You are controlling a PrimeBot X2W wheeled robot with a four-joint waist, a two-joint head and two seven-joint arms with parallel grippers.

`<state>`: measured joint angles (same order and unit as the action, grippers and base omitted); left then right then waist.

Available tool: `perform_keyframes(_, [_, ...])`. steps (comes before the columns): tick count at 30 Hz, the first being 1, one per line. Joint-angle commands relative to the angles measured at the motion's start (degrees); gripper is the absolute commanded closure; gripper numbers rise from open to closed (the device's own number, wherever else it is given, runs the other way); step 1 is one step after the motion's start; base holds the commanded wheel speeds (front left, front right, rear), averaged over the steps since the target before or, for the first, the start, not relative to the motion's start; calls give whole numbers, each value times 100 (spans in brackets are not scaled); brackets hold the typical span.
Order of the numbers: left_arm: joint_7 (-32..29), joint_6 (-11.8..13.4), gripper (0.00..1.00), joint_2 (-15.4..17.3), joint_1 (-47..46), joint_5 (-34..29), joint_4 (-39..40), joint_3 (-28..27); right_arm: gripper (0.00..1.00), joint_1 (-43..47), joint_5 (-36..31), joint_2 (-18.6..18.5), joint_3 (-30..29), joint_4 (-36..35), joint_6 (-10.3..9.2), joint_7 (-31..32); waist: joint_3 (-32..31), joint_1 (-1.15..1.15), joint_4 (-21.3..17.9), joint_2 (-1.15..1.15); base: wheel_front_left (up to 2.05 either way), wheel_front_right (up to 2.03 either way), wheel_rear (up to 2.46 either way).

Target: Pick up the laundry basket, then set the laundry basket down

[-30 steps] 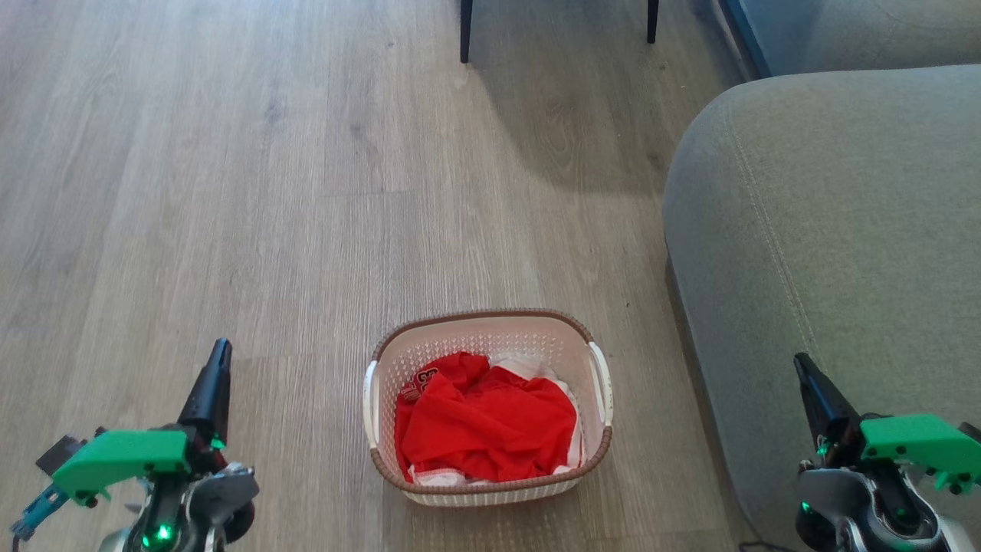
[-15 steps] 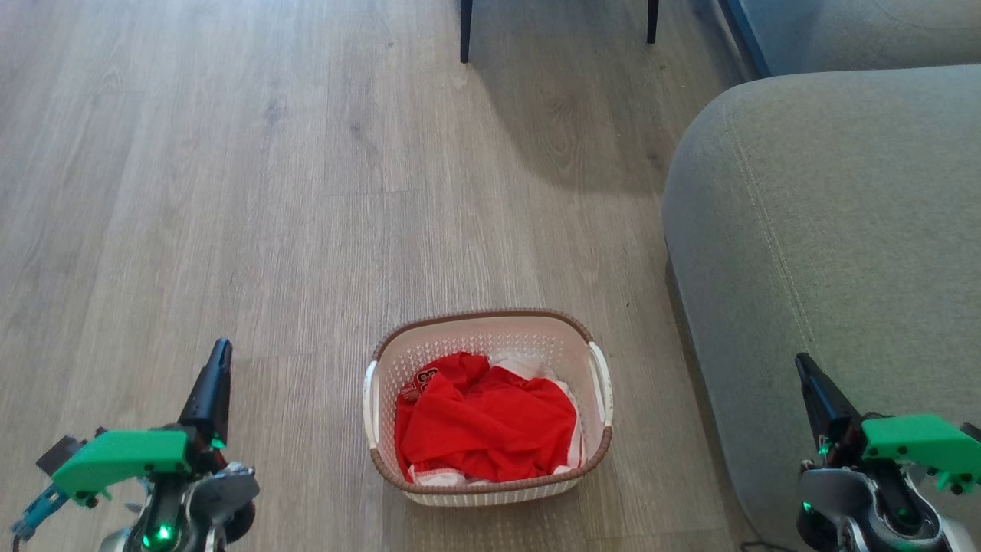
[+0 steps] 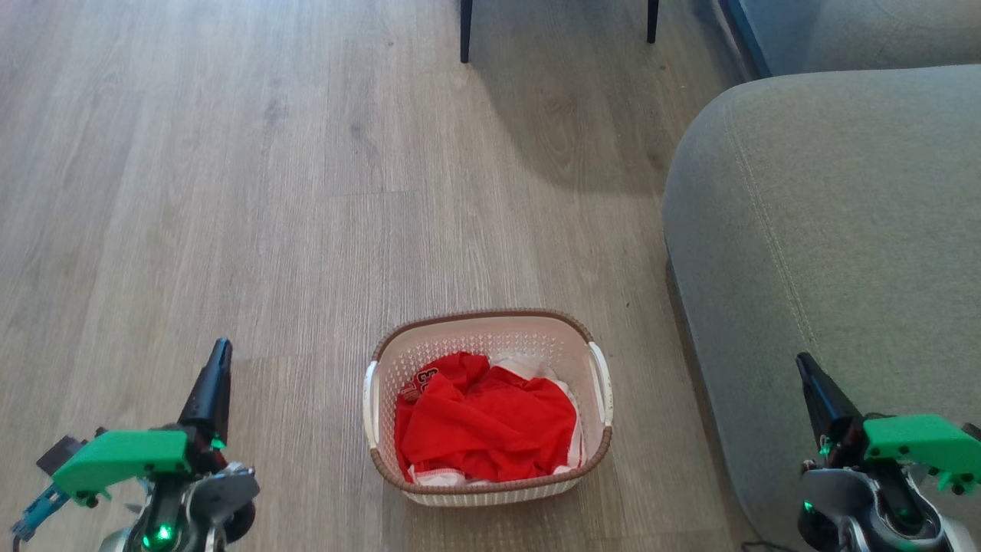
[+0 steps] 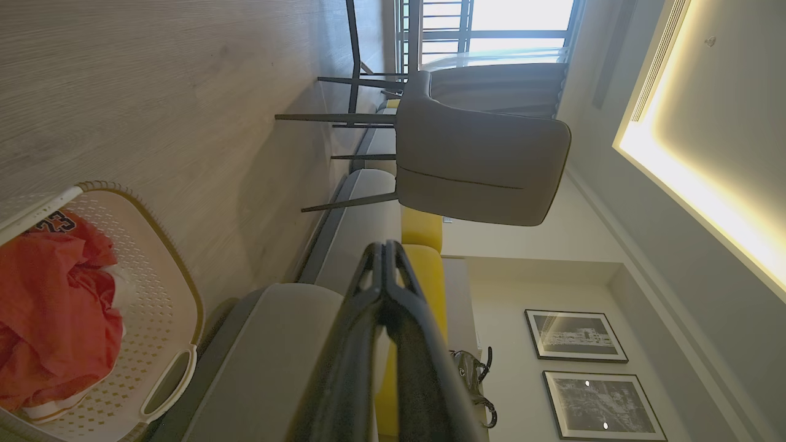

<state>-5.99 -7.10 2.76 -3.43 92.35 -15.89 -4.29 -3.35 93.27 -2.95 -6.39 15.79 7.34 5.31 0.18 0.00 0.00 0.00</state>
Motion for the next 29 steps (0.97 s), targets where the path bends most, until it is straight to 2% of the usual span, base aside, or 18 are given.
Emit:
perform_keyframes(1, [-35,-38,100,28,-274,-4,184,-205,100,-274,-28,-66,86,-182,14,38,0,0,0,0,0,0,0])
perform_keyframes(29, [-42,-38,100,22,-275,-11,185,-214,100,-277,-57,-42,52,-180,14,65,0,0,0,0,0,0,0])
